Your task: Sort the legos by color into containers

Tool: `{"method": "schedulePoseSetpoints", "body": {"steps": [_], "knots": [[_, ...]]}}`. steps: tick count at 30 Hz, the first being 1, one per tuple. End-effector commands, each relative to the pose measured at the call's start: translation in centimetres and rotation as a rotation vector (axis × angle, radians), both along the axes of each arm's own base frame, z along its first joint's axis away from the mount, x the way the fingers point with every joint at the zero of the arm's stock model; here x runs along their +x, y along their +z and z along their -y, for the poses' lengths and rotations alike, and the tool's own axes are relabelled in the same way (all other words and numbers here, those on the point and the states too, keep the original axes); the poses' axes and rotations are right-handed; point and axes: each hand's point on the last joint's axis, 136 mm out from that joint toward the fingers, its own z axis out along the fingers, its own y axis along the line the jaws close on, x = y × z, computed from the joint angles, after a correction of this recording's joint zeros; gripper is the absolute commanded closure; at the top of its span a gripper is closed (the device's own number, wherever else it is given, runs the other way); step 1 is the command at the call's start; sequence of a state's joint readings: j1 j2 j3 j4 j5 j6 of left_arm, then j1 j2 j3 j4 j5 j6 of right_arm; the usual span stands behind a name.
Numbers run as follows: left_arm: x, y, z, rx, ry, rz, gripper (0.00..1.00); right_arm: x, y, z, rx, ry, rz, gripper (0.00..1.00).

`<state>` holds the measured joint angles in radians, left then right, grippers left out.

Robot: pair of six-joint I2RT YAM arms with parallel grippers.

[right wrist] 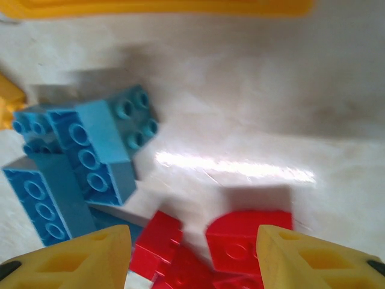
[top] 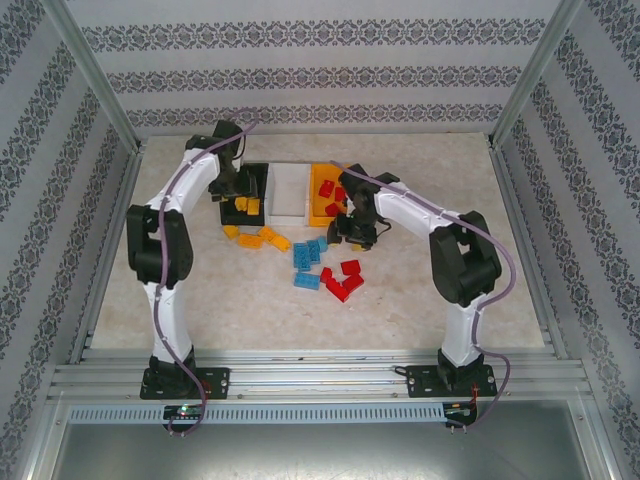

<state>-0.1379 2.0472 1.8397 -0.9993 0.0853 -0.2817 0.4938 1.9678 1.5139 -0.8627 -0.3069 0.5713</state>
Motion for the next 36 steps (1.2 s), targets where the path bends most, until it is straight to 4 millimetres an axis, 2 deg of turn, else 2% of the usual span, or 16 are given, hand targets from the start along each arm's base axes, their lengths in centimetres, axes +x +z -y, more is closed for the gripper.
{"method": "schedulePoseSetpoints", "body": {"steps": [1, 7, 11, 19, 26, 32, 36], "knots": [[-1.9, 2.1, 0.5, -0.041, 0.019, 0.049, 0.35, 0.4, 0.1, -2.0, 0.033, 0.047, -0.009, 0.41], [-5.2, 1.7, 0.4, -0.070, 0.033, 0.034, 0.34, 1.1, -0.9, -3.8, 0.032, 0.073, -0.022, 0.42], [-6.3, 1.5, 0.5, -0.082, 0.037, 0.028, 0.34, 1.4, -1.8, -4.2, 0.023, 0.077, -0.035, 0.43], [-7.1, 1.8, 0.4, -0.086, 0.040, 0.027, 0.33, 2.0, -3.2, -4.2, -0.009, 0.078, -0.053, 0.47], [-7.6, 1.6, 0.6, -0.103, 0.043, 0.020, 0.33, 1.5, -4.0, -3.3, -0.030, 0.066, -0.066, 0.60], [-7.7, 1.5, 0.9, -0.118, 0.043, 0.021, 0.32, 1.7, -3.3, -2.3, -0.042, 0.048, -0.031, 0.74], [-7.8, 1.5, 1.1, -0.123, 0.038, 0.021, 0.32, 1.3, -2.3, -1.4, -0.048, 0.038, -0.019, 0.75]]}}
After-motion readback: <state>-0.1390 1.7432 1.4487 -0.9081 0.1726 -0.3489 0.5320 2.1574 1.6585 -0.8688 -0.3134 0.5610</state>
